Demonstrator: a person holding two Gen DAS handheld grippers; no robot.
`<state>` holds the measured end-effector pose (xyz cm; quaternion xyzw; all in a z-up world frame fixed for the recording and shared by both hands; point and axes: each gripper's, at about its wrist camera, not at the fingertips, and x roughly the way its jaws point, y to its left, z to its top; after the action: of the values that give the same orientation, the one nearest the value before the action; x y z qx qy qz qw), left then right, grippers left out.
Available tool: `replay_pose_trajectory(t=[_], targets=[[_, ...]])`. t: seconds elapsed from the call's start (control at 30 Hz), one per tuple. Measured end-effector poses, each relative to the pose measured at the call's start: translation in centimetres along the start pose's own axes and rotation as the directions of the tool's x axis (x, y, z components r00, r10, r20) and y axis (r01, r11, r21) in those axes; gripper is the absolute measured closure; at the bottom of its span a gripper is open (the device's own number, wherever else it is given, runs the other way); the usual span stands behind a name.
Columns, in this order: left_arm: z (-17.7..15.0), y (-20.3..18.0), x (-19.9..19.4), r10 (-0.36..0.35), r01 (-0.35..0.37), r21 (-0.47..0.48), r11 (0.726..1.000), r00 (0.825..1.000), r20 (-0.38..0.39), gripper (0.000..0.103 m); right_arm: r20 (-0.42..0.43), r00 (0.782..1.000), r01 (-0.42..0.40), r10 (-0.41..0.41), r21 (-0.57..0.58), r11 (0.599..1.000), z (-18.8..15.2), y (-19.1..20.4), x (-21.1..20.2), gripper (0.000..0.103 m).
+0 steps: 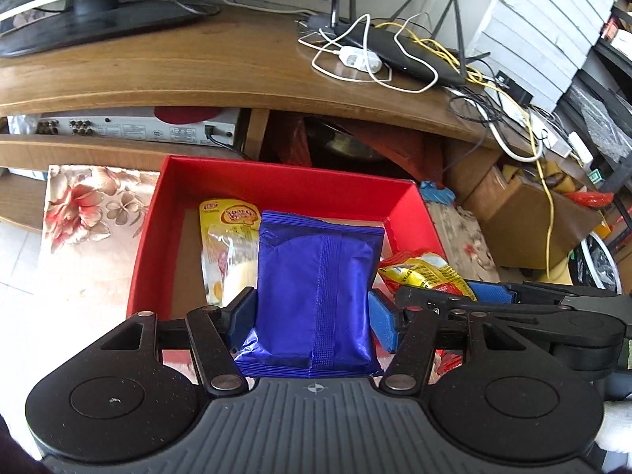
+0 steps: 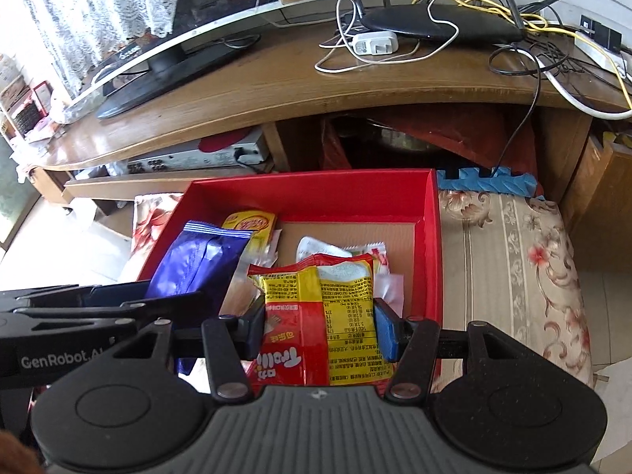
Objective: Organize snacks
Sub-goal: 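Carry the blue bar and Trolli bag over the red box with both tools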
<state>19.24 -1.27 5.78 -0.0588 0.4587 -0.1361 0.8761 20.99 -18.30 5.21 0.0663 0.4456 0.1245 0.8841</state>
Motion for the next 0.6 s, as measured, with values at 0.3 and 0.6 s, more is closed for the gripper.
replay_pose_trajectory(t=[0.3,0.6], targets=[[1.0,0.8,2.4,0.044,-0.044,-0.006,0.999,0.999,-0.008,0.037,-0.015,1.000,0.021,-0.021,0.002,1.000,1.1,-0.4,3.0,0.053],[1.5,1.2,3.6,0.069,-0.069,-0.018,0.997,0.998,-0.006,0.037,-0.022,0.999,0.027,-0.027,0.007,1.000,1.7,-0.7,4.6,0.053]])
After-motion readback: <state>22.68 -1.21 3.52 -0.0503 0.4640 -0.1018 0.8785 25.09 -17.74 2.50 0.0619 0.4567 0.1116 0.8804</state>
